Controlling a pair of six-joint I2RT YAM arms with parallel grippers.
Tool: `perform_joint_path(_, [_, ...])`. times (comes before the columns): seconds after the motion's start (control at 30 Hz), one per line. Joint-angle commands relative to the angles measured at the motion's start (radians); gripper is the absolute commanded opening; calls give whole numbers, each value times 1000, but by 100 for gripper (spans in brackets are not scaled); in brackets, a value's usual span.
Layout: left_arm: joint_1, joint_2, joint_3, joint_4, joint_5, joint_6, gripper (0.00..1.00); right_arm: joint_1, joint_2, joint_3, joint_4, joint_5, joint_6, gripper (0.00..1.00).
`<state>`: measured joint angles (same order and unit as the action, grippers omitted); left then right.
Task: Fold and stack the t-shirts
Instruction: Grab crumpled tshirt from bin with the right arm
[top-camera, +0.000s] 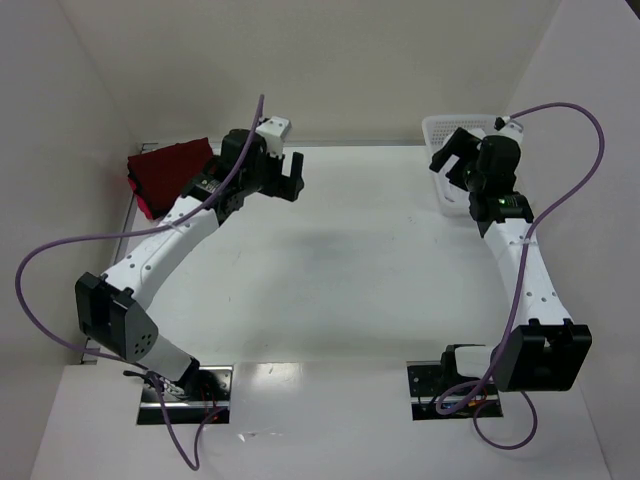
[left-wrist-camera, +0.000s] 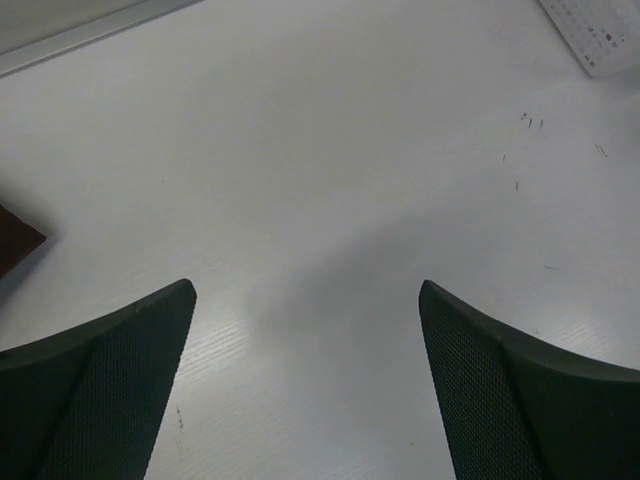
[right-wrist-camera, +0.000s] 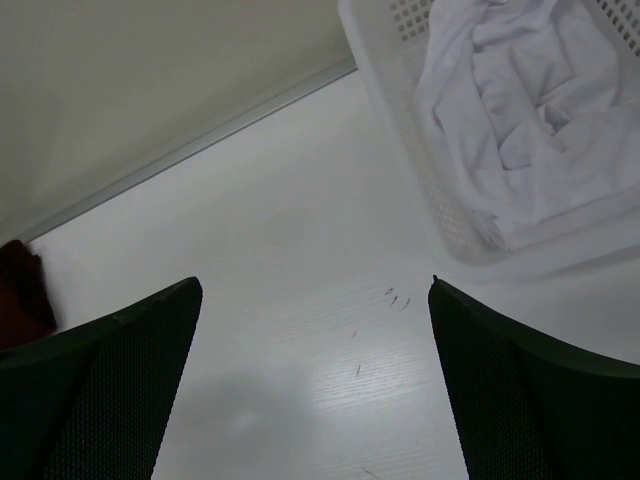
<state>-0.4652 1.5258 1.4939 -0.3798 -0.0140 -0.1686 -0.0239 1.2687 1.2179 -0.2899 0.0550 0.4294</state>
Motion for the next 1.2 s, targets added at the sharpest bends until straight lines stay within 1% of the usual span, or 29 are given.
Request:
perform_joint_path(0.0, [2,-56,-40,58,51,-35,100,-1,4,0,-53,65,8,100])
perform_joint_path(0.1, [2,-98,-67,77,58,-49,100,-35,-5,10,-74,124,19,100])
perform_joint_path(0.17, [2,-111,-78,91,2,-123,100,-67,7,20,-83,111,19,100])
perform_joint_path(0.23, [2,-122,-78,81,-32,-152,100,-109,38,66,-83,94,19,100])
perform_joint_path(0.3, [2,-131,-69,91,-20,-138,100,-127,98,138,-83,94,19,100])
perform_joint_path(0.33, [2,-131,-77,91,-20,-137,100,-128,157,194,-83,107,10,100])
perform_joint_path(0.43, [2,-140,-100,111,-20,-111,100,-128,266,322,-130,108,-4,100])
perform_joint_path(0.47, [2,-158,-112,113,25,-82,100,-128,330,367,-139,108,-12,100])
perform_joint_path(0.57, [29,-215,-164,143,211,-2,100,-128,429,397,-113,86,-14,100])
perform_joint_path(0.63, [36,-248,-209,176,244,14,100,-128,476,404,-95,110,-14,100])
perform_joint_path(0.73, [45,-254,-219,173,216,10,100,-128,572,444,-111,168,-14,100])
perform_joint_path(0.77, [45,-245,-219,162,185,-9,100,-128,598,469,-123,192,-14,100])
perform_joint_path(0.8, [45,-245,-218,162,176,-38,100,-129,625,481,-123,191,-14,100])
perform_joint_path(1.0, [45,-245,-210,162,160,-49,100,-139,832,585,-131,181,-23,100])
perform_joint_path(1.07, [45,-245,-217,162,135,-49,100,-139,881,624,-156,174,-30,100])
perform_joint_path(1.17, [45,-245,-219,144,76,-49,100,-139,926,640,-158,172,-32,98])
